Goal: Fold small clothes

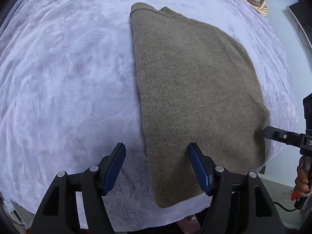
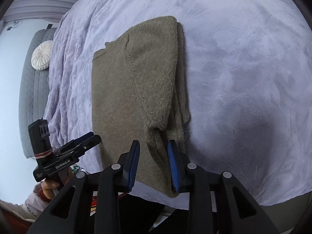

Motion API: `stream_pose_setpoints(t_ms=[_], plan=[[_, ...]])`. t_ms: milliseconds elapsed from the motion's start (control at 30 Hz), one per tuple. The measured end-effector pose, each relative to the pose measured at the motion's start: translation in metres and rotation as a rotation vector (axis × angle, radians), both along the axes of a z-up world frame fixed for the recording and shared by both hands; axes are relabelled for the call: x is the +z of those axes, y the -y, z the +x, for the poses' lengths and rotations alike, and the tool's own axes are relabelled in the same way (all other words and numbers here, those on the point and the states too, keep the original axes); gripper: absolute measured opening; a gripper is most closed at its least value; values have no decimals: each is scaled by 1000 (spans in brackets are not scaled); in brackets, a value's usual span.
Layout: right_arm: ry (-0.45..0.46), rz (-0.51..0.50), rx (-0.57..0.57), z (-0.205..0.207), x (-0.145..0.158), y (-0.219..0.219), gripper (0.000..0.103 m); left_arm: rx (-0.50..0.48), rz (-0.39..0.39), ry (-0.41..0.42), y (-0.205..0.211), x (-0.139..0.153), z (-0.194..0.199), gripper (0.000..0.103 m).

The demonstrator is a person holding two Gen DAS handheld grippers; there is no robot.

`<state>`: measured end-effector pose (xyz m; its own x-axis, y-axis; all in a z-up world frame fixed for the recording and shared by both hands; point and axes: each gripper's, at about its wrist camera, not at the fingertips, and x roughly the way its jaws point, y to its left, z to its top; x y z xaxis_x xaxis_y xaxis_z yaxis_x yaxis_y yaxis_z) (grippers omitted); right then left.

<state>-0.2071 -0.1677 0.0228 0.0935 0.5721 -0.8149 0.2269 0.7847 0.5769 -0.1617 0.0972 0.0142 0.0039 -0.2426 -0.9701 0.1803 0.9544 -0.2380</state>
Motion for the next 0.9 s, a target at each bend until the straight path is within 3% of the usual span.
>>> stream_pose_setpoints(t_ms=[100,233,300,767,900], plan=[[-37,-120,38,-1,-10,-10,13,-6,18,-29,1,-7,-7,68],[-44,-186,29,-5,-13,-15,11,-12,27,-37,0,-7,-13,68],[-43,-228,47,-6,-14,-20,11,-12,42,-48,-2,-9,-16,75],[-99,-388,109,-1,-17,-47,11,-40,34,-76,-21,-7,-27,75],[-115,-428,75,-1,-9,-48,11,-32,20,-70,-28,-7,-25,75]])
